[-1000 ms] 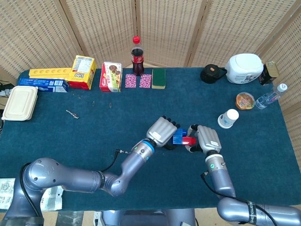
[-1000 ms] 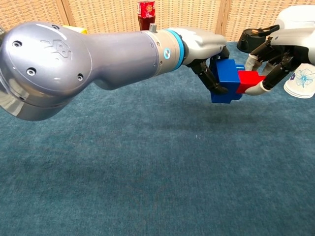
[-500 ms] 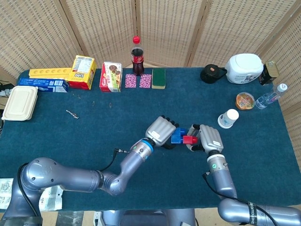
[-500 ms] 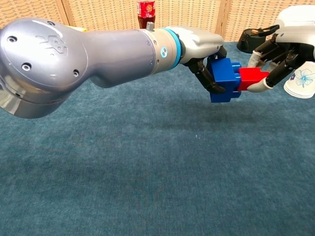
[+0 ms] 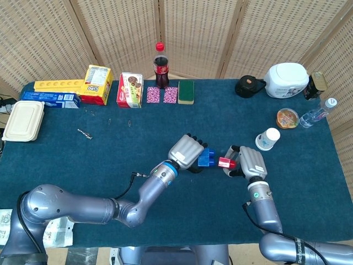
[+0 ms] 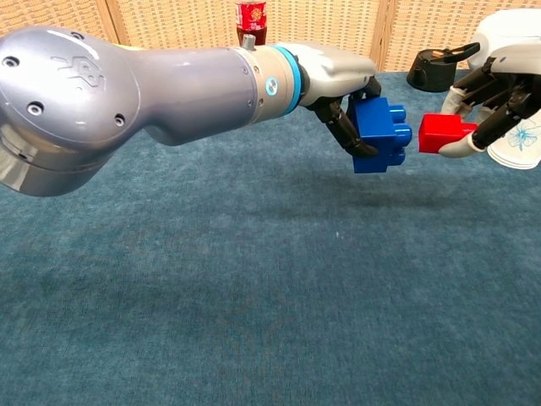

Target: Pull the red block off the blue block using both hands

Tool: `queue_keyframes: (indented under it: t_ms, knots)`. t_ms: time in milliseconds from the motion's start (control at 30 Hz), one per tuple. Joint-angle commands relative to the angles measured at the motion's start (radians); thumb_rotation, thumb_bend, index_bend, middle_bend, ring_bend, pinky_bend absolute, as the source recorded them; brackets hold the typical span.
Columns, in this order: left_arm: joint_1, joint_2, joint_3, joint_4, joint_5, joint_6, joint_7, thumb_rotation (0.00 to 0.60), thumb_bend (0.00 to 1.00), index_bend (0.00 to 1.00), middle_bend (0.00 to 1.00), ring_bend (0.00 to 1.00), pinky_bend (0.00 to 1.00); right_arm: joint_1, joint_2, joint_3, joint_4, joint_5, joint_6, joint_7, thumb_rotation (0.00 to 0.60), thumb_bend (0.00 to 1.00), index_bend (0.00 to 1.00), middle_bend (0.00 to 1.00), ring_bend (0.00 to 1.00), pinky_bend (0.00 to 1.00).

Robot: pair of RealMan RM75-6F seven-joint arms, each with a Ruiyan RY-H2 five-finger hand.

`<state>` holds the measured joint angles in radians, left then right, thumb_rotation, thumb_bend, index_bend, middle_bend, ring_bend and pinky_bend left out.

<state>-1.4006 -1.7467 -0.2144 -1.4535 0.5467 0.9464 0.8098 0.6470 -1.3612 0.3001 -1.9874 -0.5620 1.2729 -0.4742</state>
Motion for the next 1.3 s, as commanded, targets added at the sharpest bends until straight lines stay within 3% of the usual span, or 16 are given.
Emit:
queue_keyframes:
  t_ms: [33,500,1033,1300]
  knots:
    - [0.004,0.005,0.001,-0.003,0.004,0.0,-0.001,0.333,0.39,0.52,0.41,0.36,0.37,-0.008,0.012,-0.001,0.001,-0.006,0.002,0.012,0.599,0.35,0.6,0.47,0.53,0.33]
    - [0.054,0.107,0.023,-0.088,0.04,0.01,-0.016,0.33,0.39,0.51,0.41,0.36,0.37,-0.039,0.06,-0.054,0.031,-0.031,-0.055,0.042,0.598,0.34,0.6,0.47,0.52,0.32]
    - [0.163,0.271,0.1,-0.218,0.098,0.043,-0.059,0.33,0.39,0.52,0.41,0.36,0.37,-0.046,-0.015,-0.127,0.118,-0.085,-0.104,0.057,0.598,0.34,0.55,0.44,0.44,0.28]
    - [0.213,0.287,0.141,-0.225,0.136,0.038,-0.094,0.329,0.38,0.51,0.41,0.36,0.35,-0.059,-0.026,-0.153,0.145,-0.119,-0.114,0.066,0.599,0.33,0.3,0.28,0.29,0.23]
